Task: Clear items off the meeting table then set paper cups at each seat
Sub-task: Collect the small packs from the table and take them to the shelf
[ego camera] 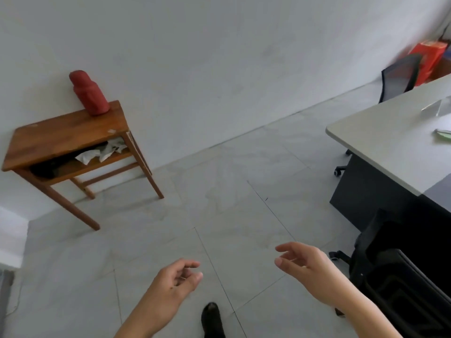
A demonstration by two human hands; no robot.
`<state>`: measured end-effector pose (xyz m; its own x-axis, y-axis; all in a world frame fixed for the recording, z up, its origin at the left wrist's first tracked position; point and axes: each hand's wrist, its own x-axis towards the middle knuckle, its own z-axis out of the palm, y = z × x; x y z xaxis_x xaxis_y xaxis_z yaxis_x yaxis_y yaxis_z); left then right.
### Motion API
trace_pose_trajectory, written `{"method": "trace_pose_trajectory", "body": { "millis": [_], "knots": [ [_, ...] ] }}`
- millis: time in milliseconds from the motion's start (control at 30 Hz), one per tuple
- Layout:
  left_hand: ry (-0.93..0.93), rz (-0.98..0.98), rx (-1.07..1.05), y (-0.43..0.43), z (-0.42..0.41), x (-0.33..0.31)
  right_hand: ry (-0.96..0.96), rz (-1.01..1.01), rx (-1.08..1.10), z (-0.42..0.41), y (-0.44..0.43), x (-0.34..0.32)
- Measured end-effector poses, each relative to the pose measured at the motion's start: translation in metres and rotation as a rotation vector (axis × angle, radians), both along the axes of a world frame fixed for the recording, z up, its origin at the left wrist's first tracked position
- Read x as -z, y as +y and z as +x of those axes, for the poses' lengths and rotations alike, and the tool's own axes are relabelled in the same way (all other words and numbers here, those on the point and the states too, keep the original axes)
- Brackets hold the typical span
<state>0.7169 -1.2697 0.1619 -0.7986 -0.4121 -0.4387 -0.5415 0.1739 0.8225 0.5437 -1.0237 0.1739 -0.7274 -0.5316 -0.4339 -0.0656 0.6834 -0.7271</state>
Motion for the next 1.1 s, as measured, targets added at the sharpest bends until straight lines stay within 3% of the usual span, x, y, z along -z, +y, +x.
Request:
{"method": "trace_pose_trajectory", "body": {
  "millis": [233,433,900,1100],
  "knots": [
    [-0.029,0.011,-0.002,-0.131,-0.175,0.026,0.011,0.043,0.138,-0.16,-0.092,0.025],
    [0.025,0.011,0.098,-0.219,-0.347,-0.002,-0.014,0.016,0.223,-0.269,-0.167,0.001],
    [-0.049,-0.006,0.465,-0.279,-0.737,-0.011,-0.035,0.001,0.512,-0.592,-0.216,0.023],
    [0.04,-0.025,0.388,-0.305,-0.875,-0.036,0.009,-0.042,0.445,-0.744,-0.251,-0.004]
  ]
}}
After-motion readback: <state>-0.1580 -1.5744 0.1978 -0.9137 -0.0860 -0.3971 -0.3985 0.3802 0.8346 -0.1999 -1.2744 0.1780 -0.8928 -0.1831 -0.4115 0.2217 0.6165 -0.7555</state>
